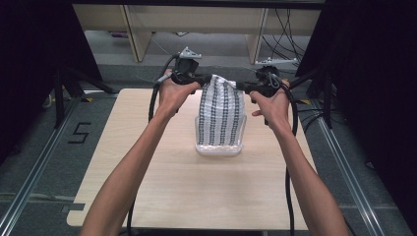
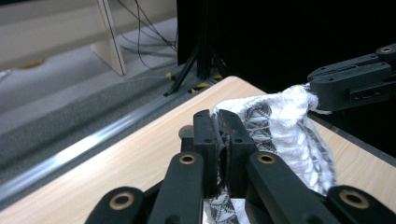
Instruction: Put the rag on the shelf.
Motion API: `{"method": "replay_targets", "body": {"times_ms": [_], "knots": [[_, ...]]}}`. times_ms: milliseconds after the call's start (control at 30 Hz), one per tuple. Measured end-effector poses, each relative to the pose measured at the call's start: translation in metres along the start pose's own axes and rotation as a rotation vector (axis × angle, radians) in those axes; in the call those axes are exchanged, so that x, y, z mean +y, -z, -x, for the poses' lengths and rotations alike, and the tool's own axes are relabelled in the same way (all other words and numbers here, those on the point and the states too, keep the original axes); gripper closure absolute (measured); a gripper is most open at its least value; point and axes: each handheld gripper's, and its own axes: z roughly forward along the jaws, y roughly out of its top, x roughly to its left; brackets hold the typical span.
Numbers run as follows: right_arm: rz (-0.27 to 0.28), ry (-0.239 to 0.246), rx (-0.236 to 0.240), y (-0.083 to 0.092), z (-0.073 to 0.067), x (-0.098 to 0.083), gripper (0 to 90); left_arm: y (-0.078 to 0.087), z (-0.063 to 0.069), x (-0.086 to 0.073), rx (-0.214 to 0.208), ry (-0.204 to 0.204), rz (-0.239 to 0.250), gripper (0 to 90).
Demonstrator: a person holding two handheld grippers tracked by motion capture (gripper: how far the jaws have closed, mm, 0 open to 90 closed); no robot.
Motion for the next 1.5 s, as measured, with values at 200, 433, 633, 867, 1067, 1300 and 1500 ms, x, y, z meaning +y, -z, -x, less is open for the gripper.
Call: {"method": "replay_targets", "body": {"times_ms": [200,433,633,867,1067,1300,1500], "knots": [[-0.035,-0.021,-0.013,-0.019,0.012,-0.003,86.4,-0.020,-0.009,-0.012,-0.003,0.040,-0.041,86.0],[-0.057,-0.031,-0.028,-0.032,0.019,-0.006,86.3,-0.027,-0.013,-0.021,0.007,0.063,-0.071,86.0],[-0.094,-0.082,-0.038,-0.045,0.022,-0.010,86.0,-0.029,-0.021,-0.030,0.016,0.094,-0.101,85.8],[-0.130,-0.100,-0.050,-0.057,0.027,-0.016,82.6,-0.038,-0.023,-0.041,0.000,0.108,-0.163,84.5],[-0.156,-0.133,-0.060,-0.062,0.033,-0.023,67.5,-0.040,-0.022,-0.043,-0.017,0.139,-0.207,64.4],[-0.144,-0.138,-0.058,-0.052,0.037,-0.022,62.4,-0.031,-0.024,-0.040,0.020,0.184,-0.217,45.2],[-0.103,-0.120,-0.048,-0.039,0.040,-0.020,60.9,-0.021,-0.026,-0.041,0.032,0.189,-0.207,39.8]]}}
